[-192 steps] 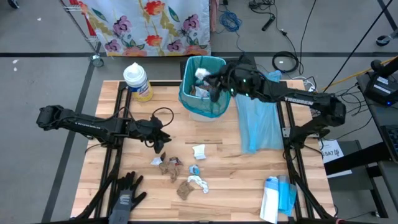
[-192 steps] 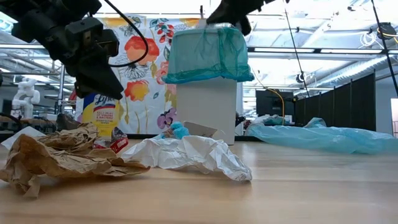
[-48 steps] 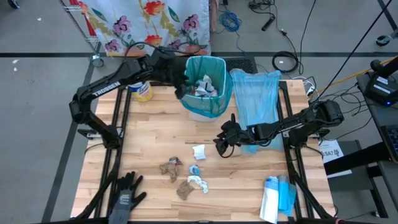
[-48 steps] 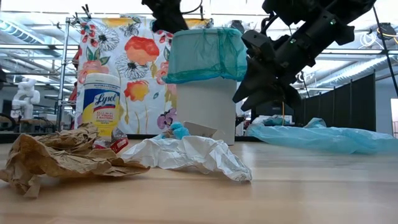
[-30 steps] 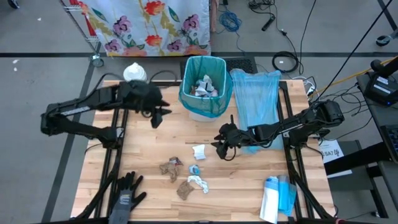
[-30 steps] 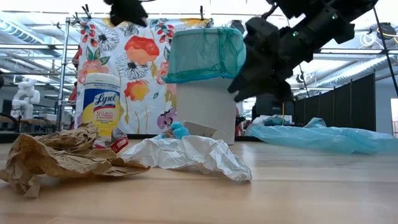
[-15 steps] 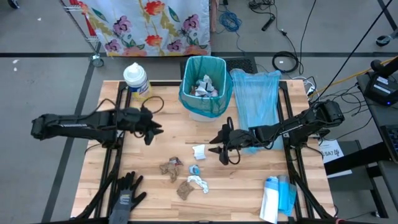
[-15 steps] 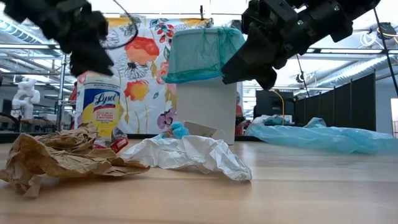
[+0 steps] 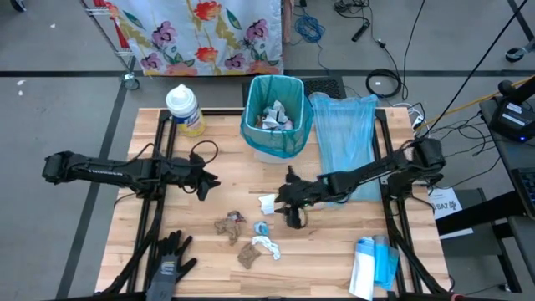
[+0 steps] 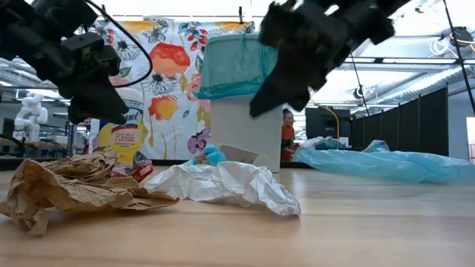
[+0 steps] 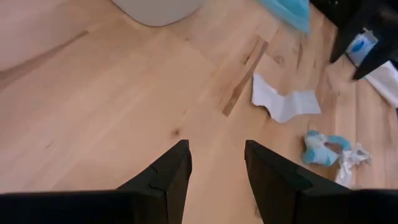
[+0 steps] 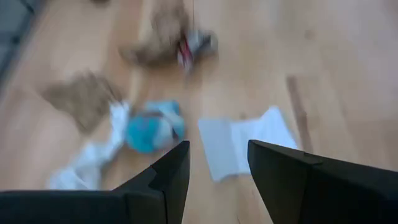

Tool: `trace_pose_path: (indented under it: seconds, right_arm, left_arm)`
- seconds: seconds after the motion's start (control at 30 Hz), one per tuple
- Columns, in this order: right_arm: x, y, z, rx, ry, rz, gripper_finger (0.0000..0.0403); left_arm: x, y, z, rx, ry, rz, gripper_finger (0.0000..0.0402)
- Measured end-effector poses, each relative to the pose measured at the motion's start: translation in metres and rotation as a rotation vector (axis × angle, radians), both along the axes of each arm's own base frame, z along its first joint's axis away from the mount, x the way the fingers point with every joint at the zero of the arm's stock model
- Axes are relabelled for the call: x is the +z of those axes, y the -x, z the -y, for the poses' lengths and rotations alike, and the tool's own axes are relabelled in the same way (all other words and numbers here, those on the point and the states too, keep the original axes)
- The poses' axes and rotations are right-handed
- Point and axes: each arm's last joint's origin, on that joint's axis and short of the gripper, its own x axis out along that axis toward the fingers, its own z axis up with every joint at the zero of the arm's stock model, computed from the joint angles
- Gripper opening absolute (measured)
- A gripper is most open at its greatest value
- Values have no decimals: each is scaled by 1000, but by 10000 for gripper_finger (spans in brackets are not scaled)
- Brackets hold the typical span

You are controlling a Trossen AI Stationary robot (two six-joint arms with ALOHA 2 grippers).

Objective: Place trash/remove bag and relplace
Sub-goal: Put the white paper piece into the trash bin

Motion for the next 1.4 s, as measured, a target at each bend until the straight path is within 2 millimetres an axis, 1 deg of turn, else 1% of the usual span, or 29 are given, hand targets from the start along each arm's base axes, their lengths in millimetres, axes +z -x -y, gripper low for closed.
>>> trace_pose_path:
  seconds: [0.07,0.2,0.3,0.43,0.5,0.57,0.77,0.87,0.97,1.07,1.17,1.27,1.4]
  right_arm:
    - [-6,-10,-2,19,32,-63,153]
    - [-10,-30,-6,71,45,-100,153]
    - [-19,-38,-5,93,53,-135,153]
    - [-28,-42,1,77,53,-159,142]
    - [-30,-43,5,70,52,-168,129]
    - [-31,-44,9,77,44,-171,108]
    - [-32,-43,20,93,7,-201,13]
    - [-35,-39,25,32,14,-258,6]
    - [-35,-35,31,-45,-18,-303,1]
    - [-22,-32,33,-67,-30,-283,1]
    - [-1,-27,33,-69,-42,-233,0]
    - [28,-14,32,-96,-75,-201,0]
    - [71,12,32,-134,-101,-146,0]
  left_arm:
    - [0,0,1,-3,3,4,155]
    - [0,0,1,9,19,5,155]
    - [0,0,1,9,19,5,155]
    - [0,0,1,21,38,7,155]
    - [0,0,1,23,40,6,155]
    - [0,0,1,23,40,6,155]
    - [1,0,1,23,40,12,155]
    - [1,0,1,23,40,12,155]
    - [1,-1,1,23,41,12,154]
    - [1,-1,1,23,41,12,154]
    - [1,-1,1,23,41,12,154]
    - [1,-1,1,23,41,12,154]
    - [1,-1,1,23,40,13,154]
